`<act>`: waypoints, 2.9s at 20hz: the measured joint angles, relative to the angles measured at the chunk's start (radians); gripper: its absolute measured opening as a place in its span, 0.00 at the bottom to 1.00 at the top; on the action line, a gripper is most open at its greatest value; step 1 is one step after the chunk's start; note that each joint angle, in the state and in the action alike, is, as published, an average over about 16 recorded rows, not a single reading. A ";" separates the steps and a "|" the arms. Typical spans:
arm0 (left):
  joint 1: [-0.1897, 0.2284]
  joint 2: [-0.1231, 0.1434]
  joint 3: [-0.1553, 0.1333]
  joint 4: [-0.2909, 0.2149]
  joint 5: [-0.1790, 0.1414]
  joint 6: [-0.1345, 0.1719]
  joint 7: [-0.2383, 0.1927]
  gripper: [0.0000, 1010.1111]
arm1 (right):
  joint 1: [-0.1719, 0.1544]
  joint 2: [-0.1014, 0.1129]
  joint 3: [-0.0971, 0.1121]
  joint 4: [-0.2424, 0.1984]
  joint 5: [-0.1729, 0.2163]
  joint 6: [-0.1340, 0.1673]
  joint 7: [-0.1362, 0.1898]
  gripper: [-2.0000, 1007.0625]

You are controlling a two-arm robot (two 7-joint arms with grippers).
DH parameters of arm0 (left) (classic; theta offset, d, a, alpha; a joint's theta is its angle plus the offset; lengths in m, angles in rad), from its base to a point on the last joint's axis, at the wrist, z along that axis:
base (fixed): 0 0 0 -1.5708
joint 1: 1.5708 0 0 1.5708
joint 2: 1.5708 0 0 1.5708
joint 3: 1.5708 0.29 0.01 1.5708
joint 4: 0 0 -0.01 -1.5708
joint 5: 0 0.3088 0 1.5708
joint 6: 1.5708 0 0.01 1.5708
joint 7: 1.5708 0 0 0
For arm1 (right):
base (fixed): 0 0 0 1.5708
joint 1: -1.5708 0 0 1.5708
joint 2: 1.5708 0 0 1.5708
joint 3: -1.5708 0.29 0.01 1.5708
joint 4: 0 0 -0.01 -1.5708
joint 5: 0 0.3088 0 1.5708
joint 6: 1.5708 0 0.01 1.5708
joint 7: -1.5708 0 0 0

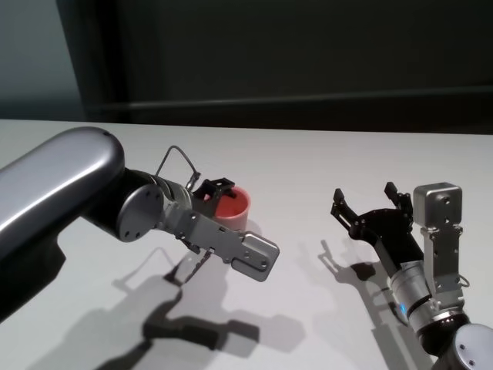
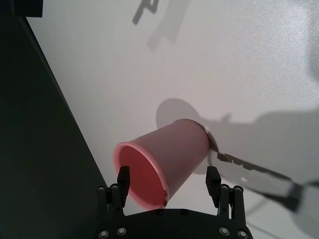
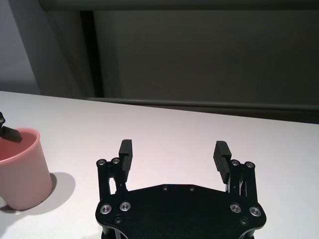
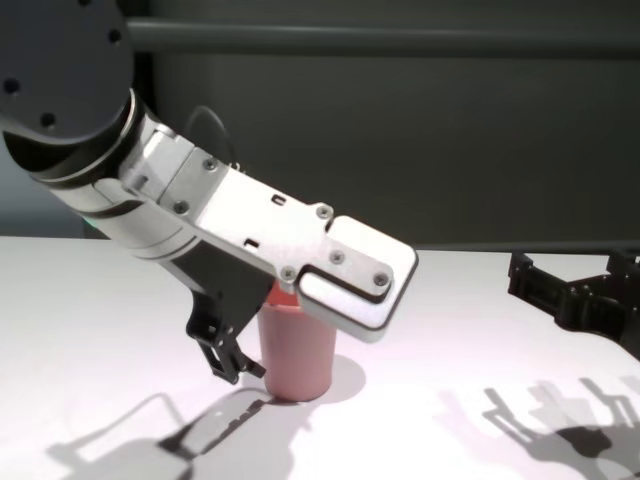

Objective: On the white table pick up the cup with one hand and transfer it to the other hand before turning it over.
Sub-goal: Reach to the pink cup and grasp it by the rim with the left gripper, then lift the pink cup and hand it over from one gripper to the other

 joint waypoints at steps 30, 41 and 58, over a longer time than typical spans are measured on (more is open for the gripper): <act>0.012 -0.006 -0.010 0.023 -0.025 0.007 -0.005 0.35 | 0.000 0.000 0.000 0.000 0.000 0.000 0.000 0.99; 0.020 -0.006 -0.029 0.015 -0.089 0.001 0.007 0.09 | 0.000 0.000 0.000 0.000 0.000 0.000 0.000 0.99; 0.127 0.013 -0.208 0.029 -0.419 -0.091 0.147 0.05 | 0.000 0.000 0.000 0.000 0.000 0.000 0.000 0.99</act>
